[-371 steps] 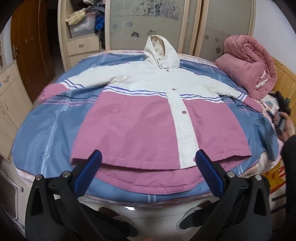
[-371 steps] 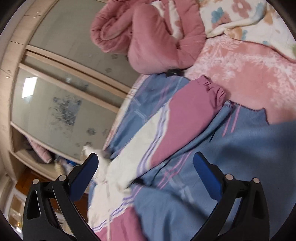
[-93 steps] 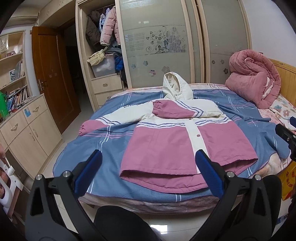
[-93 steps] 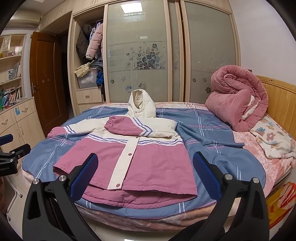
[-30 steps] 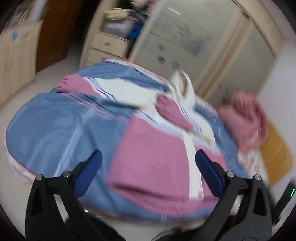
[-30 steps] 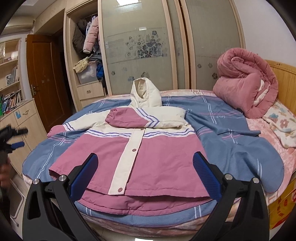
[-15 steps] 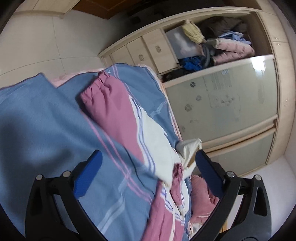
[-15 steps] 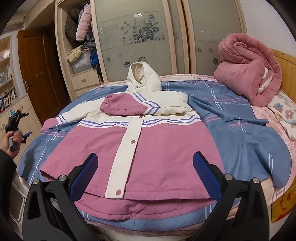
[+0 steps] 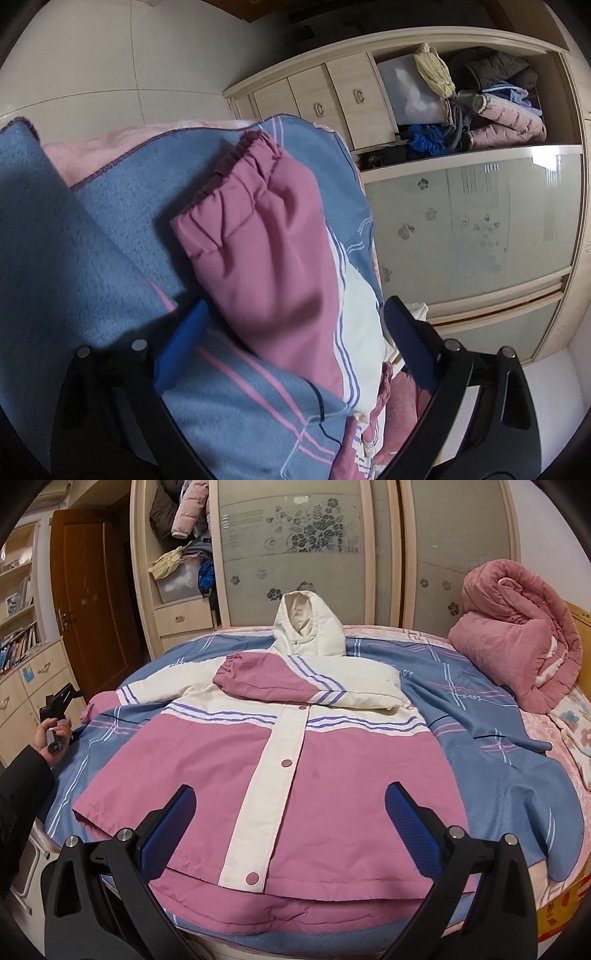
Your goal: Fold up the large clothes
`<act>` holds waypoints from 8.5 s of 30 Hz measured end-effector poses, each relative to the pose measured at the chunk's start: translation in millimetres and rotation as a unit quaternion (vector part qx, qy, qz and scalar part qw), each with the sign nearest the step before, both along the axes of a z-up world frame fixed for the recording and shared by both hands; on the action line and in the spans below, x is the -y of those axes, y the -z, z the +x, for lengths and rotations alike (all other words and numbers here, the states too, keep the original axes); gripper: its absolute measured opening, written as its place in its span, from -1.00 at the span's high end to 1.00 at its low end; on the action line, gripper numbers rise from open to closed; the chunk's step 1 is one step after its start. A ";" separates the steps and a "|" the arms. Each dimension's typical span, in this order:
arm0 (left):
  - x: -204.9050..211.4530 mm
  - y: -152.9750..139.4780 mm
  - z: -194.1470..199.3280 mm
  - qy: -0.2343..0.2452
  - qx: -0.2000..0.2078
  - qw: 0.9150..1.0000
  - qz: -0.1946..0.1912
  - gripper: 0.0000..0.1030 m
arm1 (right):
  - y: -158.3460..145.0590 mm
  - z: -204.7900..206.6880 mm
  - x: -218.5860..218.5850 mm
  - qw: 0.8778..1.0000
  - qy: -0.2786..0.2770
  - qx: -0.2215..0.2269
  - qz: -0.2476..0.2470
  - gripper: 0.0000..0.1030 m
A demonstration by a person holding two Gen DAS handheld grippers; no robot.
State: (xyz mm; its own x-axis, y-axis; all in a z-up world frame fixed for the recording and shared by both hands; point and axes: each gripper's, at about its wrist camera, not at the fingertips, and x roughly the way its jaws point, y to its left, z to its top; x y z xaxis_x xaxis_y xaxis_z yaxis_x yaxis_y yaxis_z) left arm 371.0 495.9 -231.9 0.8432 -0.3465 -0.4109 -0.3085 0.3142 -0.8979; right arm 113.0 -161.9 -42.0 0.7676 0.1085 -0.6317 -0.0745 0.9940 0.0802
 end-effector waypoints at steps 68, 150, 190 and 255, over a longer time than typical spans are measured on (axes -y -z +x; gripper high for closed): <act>438.3 -206.1 -263.0 0.154 0.004 0.819 0.552 -0.96 | -28.1 -65.7 85.3 0.996 0.023 0.051 0.069 -0.97; 499.4 -227.2 -319.6 0.223 0.076 0.791 0.564 -0.96 | -51.3 -99.1 73.1 0.996 0.020 0.065 0.052 -0.97; 442.3 -168.5 -238.5 0.266 0.079 0.829 0.485 -0.96 | 149.4 382.3 15.4 0.859 0.055 -0.219 0.460 0.01; 487.4 -198.2 -306.6 0.229 0.055 0.797 0.556 -0.96 | -24.8 -97.1 81.8 0.997 0.071 0.036 0.009 -0.97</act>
